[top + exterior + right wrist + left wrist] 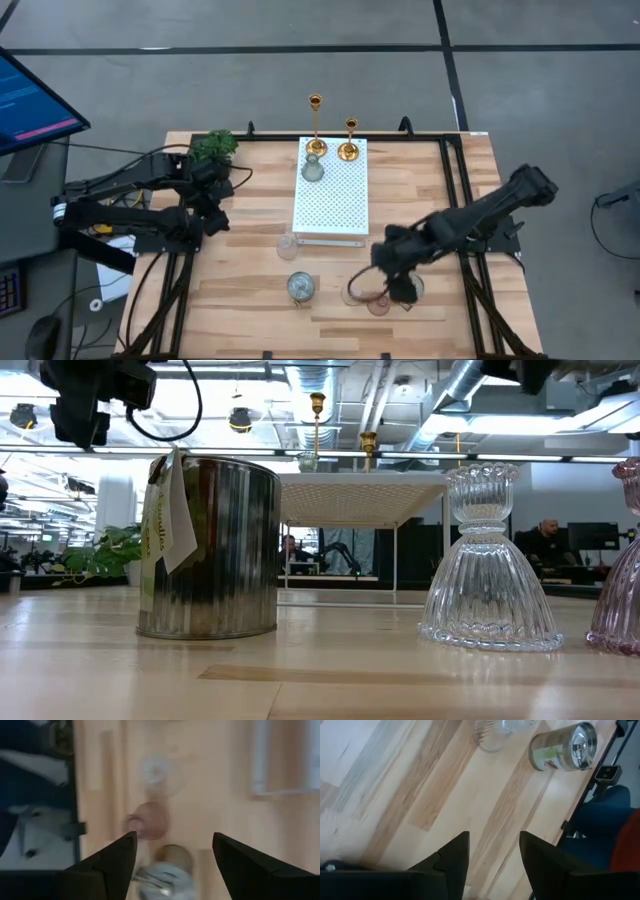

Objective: Pick & Place candle stick holders
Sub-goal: Put the pink glass candle holder on the shelf

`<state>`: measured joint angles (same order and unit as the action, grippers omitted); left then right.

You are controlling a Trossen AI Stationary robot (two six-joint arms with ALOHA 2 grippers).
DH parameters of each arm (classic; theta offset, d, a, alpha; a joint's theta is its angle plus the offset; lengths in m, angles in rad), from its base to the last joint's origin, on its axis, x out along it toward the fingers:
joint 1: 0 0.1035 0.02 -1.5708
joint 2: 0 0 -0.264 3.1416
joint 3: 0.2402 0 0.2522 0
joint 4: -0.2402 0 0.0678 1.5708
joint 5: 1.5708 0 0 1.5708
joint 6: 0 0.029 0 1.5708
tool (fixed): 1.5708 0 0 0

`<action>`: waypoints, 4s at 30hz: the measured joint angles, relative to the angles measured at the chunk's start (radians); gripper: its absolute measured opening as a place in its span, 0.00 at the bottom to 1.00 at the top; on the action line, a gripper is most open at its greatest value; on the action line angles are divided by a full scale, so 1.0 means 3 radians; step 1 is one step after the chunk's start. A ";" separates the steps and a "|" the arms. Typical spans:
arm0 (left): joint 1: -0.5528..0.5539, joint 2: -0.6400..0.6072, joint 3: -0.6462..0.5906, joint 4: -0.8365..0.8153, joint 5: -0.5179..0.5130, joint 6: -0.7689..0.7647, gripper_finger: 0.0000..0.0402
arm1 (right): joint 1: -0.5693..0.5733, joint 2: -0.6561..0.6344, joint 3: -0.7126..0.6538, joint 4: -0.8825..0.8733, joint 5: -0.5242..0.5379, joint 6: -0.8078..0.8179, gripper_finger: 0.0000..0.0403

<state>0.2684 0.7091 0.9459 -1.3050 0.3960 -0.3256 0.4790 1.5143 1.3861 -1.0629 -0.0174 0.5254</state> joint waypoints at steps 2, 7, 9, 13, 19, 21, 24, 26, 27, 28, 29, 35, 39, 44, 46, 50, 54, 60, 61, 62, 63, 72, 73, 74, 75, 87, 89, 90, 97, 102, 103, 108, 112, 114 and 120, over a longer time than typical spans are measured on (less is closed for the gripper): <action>0.0000 -0.0002 0.0000 0.0016 0.0000 0.0070 0.43 | 0.0079 0.0172 0.0012 0.0180 -0.0161 0.0051 0.62; 0.0000 -0.0010 0.0000 0.0023 0.0001 0.0192 0.43 | 0.0193 0.0586 0.0200 0.0153 -0.0264 0.0226 0.62; 0.0000 -0.0008 0.0000 0.0035 0.0003 0.0230 0.43 | 0.0206 0.0690 0.0282 0.0130 -0.0263 0.0271 0.62; 0.0000 -0.0009 0.0000 0.0059 0.0003 0.0298 0.43 | 0.0210 0.0776 0.0346 0.0130 -0.0252 0.0363 0.62; 0.0000 -0.0008 0.0000 0.0082 0.0003 0.0400 0.43 | 0.0269 0.0853 0.0352 0.0091 -0.0387 0.0473 0.65; 0.0000 -0.0008 0.0000 0.0107 0.0004 0.0401 0.43 | 0.0312 0.0871 0.0331 0.0065 -0.0395 0.0521 0.68; 0.0000 -0.0008 0.0000 0.0116 0.0004 0.0402 0.43 | 0.0320 0.0903 0.0337 0.0111 -0.0393 0.0605 0.75; 0.0000 -0.0008 0.0000 0.0122 0.0003 0.0435 0.43 | 0.0318 0.0923 0.0320 0.0027 -0.0366 0.0607 0.81; 0.0000 -0.0008 0.0000 0.0132 0.0003 0.0452 0.43 | 0.0307 0.0935 0.0322 0.0038 -0.0329 0.0605 0.84; 0.0000 -0.0008 0.0000 0.0146 0.0003 0.0460 0.43 | 0.0292 0.0953 0.0332 0.0066 -0.0285 0.0608 0.86; 0.0000 -0.0008 0.0000 0.0154 0.0003 0.0461 0.43 | 0.0277 0.0967 0.0333 0.0059 -0.0237 0.0607 0.88; 0.0000 -0.0008 0.0000 0.0181 0.0003 0.0462 0.43 | 0.0243 0.1033 0.0322 0.0020 -0.0120 0.0597 0.93; 0.0000 -0.0008 0.0000 0.0189 0.0003 0.0460 0.43 | 0.0270 0.1026 0.0326 0.0096 -0.0126 0.0609 0.92; 0.0000 -0.0008 0.0000 0.0197 0.0003 0.0457 0.43 | 0.0338 0.1017 0.0219 0.0251 -0.0114 0.0663 0.91; 0.0000 -0.0008 0.0000 0.0207 0.0004 0.0451 0.43 | 0.0359 0.1022 0.0112 0.0304 -0.0115 0.0769 0.91; 0.0000 -0.0008 0.0000 0.0218 0.0003 0.0455 0.43 | 0.0363 0.1021 0.0002 0.0331 -0.0114 0.0809 0.90; 0.0000 -0.0006 0.0000 0.0235 0.0003 0.0453 0.43 | 0.0363 0.1022 -0.0099 0.0443 -0.0113 0.0798 0.90; 0.0001 -0.0006 0.0000 0.0246 -0.0002 0.0452 0.43 | 0.0363 0.1022 -0.0114 0.0580 -0.0113 0.0794 0.83; 0.0001 -0.0006 0.0000 0.0250 -0.0003 0.0457 0.43 | 0.0365 0.1022 -0.0114 0.0580 -0.0113 0.0794 0.80; 0.0001 -0.0004 0.0000 0.0252 -0.0005 0.0467 0.43 | 0.0366 0.1022 -0.0114 0.0581 -0.0113 0.0793 0.77; 0.0001 -0.0004 0.0000 0.0253 -0.0006 0.0476 0.43 | 0.0366 0.1022 -0.0114 0.0581 -0.0113 0.0791 0.74; 0.0001 -0.0004 0.0000 0.0277 -0.0036 0.0487 0.43 | 0.0366 0.1022 -0.0114 0.0582 -0.0113 0.0770 0.53; 0.0001 -0.0004 0.0000 0.0278 -0.0036 0.0487 0.43 | 0.0368 0.1022 -0.0114 0.0582 -0.0113 0.0758 0.51; 0.0001 -0.0004 0.0000 0.0279 -0.0036 0.0487 0.43 | 0.0371 0.1022 -0.0114 0.0582 -0.0113 0.0752 0.49; 0.0001 -0.0004 0.0000 0.0282 -0.0036 0.0487 0.43 | 0.0372 0.1022 -0.0114 0.0582 -0.0113 0.0747 0.48; 0.0001 -0.0004 0.0000 0.0316 -0.0036 0.0548 0.43 | 0.0374 0.1022 -0.0114 0.0575 -0.0130 0.0802 0.66; 0.0001 -0.0004 0.0000 0.0317 -0.0036 0.0548 0.43 | 0.0374 0.1022 -0.0114 0.0566 -0.0116 0.0804 0.71; 0.0001 -0.0004 0.0000 0.0317 -0.0036 0.0548 0.43 | 0.0379 0.1022 -0.0114 0.0565 -0.0103 0.0796 0.72; 0.0001 -0.0004 0.0000 0.0330 -0.0036 0.0548 0.43 | 0.0443 0.1021 -0.0318 0.0706 -0.0188 0.0871 0.70; 0.0001 -0.0004 0.0000 0.0339 -0.0036 0.0548 0.43 | 0.0426 0.1021 -0.0320 0.0770 -0.0186 0.0848 0.70; 0.0001 -0.0004 0.0000 0.0339 -0.0036 0.0548 0.43 | 0.0421 0.1021 -0.0320 0.0788 -0.0185 0.0846 0.70; 0.0001 -0.0004 0.0000 0.0340 -0.0036 0.0548 0.43 | 0.0422 0.1021 -0.0320 0.0802 -0.0195 0.0846 0.63; 0.0001 -0.0004 0.0000 0.0350 -0.0036 0.0547 0.43 | 0.0422 0.1021 -0.0320 0.0781 -0.0237 0.0840 0.43; 0.0001 -0.0004 0.0000 0.0359 -0.0046 0.0547 0.43 | 0.0422 0.1021 -0.0320 0.0797 -0.0238 0.0834 0.38; 0.0003 -0.0004 0.0000 0.0367 -0.0099 0.0547 0.43 | 0.0404 0.1021 -0.0320 0.0853 -0.0276 0.0836 0.38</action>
<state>0.2691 0.7078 0.9459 -1.1950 0.3664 -0.1616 0.6003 1.8206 1.2900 -0.8070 -0.1002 0.7761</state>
